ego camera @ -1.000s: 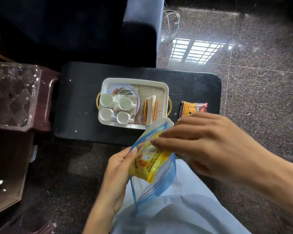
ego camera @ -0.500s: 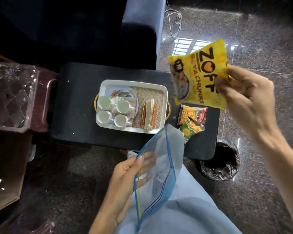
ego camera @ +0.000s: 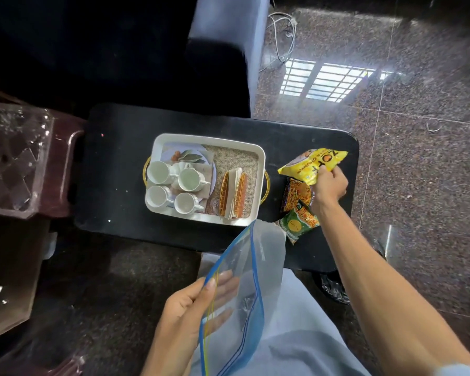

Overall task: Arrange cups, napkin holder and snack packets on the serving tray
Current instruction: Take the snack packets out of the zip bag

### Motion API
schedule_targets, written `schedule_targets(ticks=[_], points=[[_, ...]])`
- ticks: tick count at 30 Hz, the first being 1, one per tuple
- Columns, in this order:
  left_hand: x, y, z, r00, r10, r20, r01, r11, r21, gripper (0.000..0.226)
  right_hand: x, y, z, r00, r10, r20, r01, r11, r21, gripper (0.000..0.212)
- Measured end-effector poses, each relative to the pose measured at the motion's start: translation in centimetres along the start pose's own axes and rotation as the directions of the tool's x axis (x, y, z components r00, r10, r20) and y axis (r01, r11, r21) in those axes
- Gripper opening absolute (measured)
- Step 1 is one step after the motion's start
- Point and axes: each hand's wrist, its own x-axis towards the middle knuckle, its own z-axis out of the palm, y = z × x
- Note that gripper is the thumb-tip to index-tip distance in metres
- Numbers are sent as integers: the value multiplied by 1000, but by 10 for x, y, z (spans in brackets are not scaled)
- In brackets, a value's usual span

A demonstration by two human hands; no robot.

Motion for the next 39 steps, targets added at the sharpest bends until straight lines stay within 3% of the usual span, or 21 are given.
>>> schedule_targets(ticks=[3,6,9,12,17,19,21,22,25,27,29,31,33,37,39], points=[[2,-2,3,1000,-11,-28,10,1000,-17,36,6,19,4,998,17,-54,-19,999,-43,30],[4,-3,6,999,-8,-53,6,1000,-30,39,7,28,2,996,50,-74,-55,996,-65,11],[4,-3,9,997,14,-72,-16,1000,-26,39,7,33,-1,994,86,-73,-94,989,-111,15],[2,0,13,995,56,-82,-56,998,-4,37,8,36,-9,993,111,-30,-114,984,-139,34],[-5,5,16,982,166,-88,-159,984,76,43,-1,38,-46,993,-60,97,81,972,-220,43],[-8,5,15,973,218,-80,-209,972,111,45,-14,33,-68,971,-185,150,224,926,-304,46],[-10,4,14,963,261,-65,-250,958,142,46,-32,24,-91,883,-331,334,432,851,-299,49],[-11,3,13,958,280,-56,-269,950,158,46,-43,18,-102,796,-378,472,535,805,-258,52],[-10,4,8,942,334,-19,-322,921,218,40,-83,2,-126,416,-416,809,793,601,-99,77],[-6,5,3,933,358,48,-356,893,276,33,-108,-3,-131,227,-408,884,890,457,-18,93],[-2,6,-1,924,358,135,-383,862,333,31,-130,-4,-130,159,-388,908,907,421,21,98],[3,10,-4,916,332,224,-394,851,347,36,-144,-2,-126,196,-373,907,867,498,18,87],[11,20,-8,905,287,314,-391,853,346,40,-156,2,-125,298,-364,882,788,616,-12,59],[34,39,-41,883,306,356,-396,893,214,37,-168,21,-128,608,-389,693,618,779,-105,30],[43,38,-65,880,318,354,-381,916,125,60,-173,35,-133,752,-378,540,484,873,-63,29]])
